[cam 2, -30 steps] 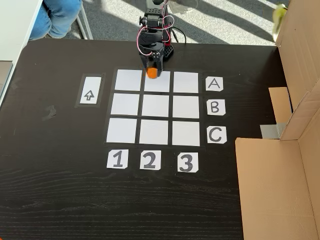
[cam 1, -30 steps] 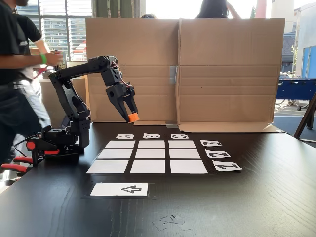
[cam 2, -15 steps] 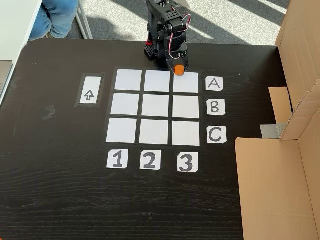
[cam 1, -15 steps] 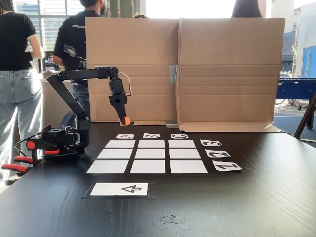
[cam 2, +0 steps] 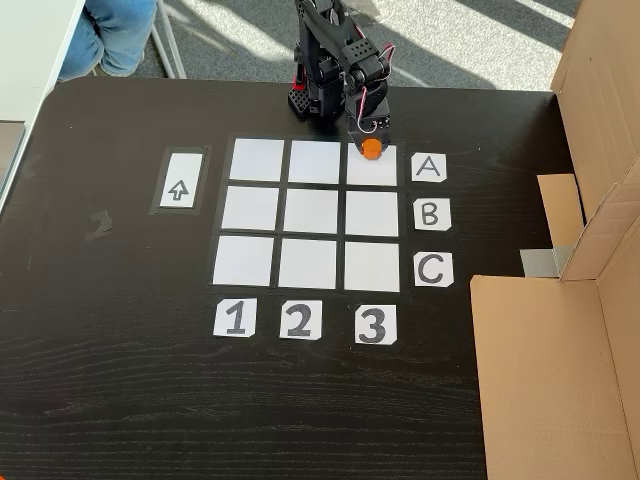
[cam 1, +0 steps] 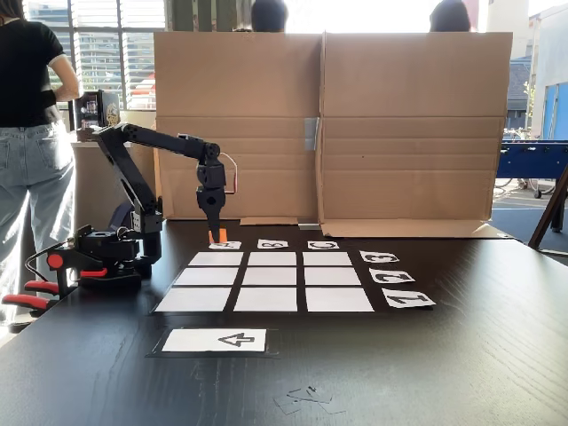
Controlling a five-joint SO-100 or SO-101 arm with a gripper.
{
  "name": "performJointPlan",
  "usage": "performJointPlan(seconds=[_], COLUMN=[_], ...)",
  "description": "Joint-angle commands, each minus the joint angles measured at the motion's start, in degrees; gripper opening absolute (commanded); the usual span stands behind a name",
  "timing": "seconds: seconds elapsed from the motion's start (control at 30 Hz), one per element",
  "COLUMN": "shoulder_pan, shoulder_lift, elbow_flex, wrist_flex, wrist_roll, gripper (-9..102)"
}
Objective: Pick up the round, orange token and place it in the grid on square A3.
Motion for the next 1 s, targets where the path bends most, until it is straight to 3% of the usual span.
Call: performJointPlan(seconds=[0.0, 0.4, 0.67, 0.97], shoulder_pan=[-1.0, -1.5, -0.1, 1.5], shoulder_lift=[-1.8, -8.3, -7.6, -6.1], elbow_flex=[-0.1, 0.4, 4.5, 5.1], wrist_flex=[-1.4, -2.7, -4.9, -6.5], wrist_roll=[0.8, 2.5, 3.9, 4.2], gripper=[0, 0, 39, 53])
